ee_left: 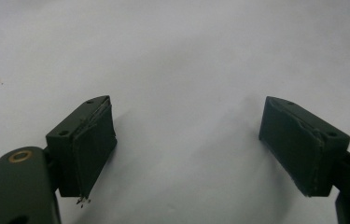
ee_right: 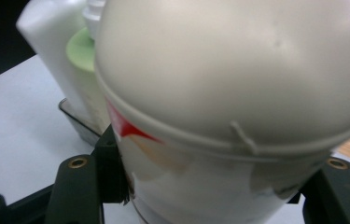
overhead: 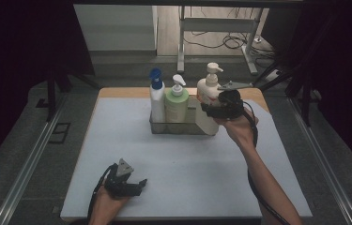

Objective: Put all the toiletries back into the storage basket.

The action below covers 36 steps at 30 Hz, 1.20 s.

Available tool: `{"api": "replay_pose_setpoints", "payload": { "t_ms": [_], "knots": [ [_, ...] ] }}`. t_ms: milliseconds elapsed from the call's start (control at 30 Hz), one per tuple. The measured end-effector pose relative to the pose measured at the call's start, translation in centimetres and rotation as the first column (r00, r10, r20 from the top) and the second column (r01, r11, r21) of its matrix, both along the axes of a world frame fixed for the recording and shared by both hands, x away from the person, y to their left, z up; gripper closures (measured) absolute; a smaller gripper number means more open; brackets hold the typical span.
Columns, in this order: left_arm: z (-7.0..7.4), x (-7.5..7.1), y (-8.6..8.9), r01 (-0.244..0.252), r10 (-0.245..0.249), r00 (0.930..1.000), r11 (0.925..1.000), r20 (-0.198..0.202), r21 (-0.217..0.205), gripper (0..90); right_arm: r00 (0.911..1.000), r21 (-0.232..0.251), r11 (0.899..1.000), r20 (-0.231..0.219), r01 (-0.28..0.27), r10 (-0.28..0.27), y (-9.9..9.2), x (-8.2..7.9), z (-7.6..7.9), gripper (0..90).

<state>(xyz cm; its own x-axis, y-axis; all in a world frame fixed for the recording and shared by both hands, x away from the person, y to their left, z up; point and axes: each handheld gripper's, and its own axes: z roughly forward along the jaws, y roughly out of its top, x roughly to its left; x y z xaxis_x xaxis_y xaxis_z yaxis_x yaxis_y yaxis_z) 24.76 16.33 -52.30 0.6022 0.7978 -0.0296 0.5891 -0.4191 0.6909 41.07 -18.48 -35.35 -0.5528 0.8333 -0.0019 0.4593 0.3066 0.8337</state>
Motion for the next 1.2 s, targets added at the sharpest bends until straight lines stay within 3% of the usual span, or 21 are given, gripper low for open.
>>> {"api": "replay_pose_setpoints", "payload": {
  "t_ms": [833,1200],
  "knots": [
    [0.0,0.0,0.0,-0.001,0.001,1.0,1.0,0.0,-0.001,17.8,0.9963,0.014,0.996,0.02,0.083,-0.083,1.1,4.6,-1.5,37.3],
    [0.0,0.0,0.0,-0.001,0.001,1.0,1.0,0.0,-0.002,17.8,0.9949,-0.004,0.995,0.023,0.098,-0.098,1.6,5.7,-2.3,37.3]
  ]
}}
